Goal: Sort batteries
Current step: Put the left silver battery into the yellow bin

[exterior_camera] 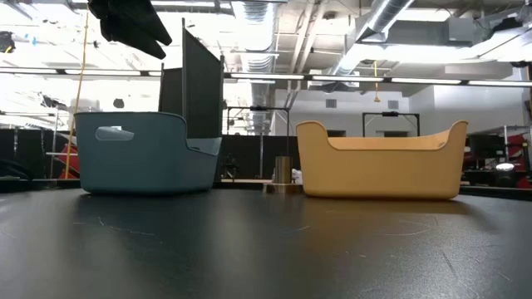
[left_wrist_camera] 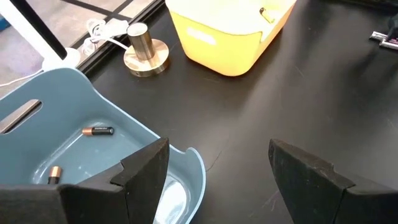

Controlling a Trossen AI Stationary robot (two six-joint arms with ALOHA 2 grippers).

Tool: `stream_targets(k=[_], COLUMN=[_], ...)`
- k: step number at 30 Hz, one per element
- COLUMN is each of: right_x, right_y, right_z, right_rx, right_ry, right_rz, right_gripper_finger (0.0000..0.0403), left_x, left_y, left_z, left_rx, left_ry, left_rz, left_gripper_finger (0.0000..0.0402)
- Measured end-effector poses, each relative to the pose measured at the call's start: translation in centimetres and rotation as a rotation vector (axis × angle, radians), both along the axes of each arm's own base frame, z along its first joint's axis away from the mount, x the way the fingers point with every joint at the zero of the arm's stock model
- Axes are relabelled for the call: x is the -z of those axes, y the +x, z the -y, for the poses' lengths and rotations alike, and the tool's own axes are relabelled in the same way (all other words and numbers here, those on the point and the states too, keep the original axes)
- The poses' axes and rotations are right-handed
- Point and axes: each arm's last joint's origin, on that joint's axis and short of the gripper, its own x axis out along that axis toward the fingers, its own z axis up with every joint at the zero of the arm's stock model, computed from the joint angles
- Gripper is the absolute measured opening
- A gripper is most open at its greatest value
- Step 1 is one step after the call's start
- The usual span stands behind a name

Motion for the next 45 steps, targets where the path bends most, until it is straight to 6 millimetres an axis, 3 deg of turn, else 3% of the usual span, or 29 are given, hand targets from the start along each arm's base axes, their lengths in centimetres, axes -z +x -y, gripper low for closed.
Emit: stream_targets(k=[7,14,20,27,35,45], right_x=[0.0,0.0,0.0,-1.5,-2.6,-2.5], right_y=[0.6,0.7,1.1,2.0,2.2,1.9], right_z=[0.5,0.9,1.3,1.2,1.9,1.6], right_rx=[0.041,0.045,0.045,0.093,0.149,0.114], right_ry=[0.021,0.007,0.008,0.075,0.121,0.094], right_rz=[-0.016,-0.036,-0.039,-0.057,-0.06,-0.042], right_gripper_finger=[0.0269,0.0308,0.0305,0.0306,0.0391,0.0398], left_x=[0.0,0.0,0.0,0.0,0.0,0.0], left_y=[0.0,0.0,0.0,0.0,0.0,0.0], left_z=[0.0,0.0,0.0,0.0,0.0,0.0], left_rx=[0.0,0.0,0.0,-0.003,-0.004,-0.002], left_ry=[0.001,0.001,0.0,-0.003,-0.004,-0.001], left_rz=[0.0,-0.001,0.0,0.002,0.002,-0.003], left_gripper_finger=[0.0272,0.0272,0.0272,0.0272,0.0272,0.0272])
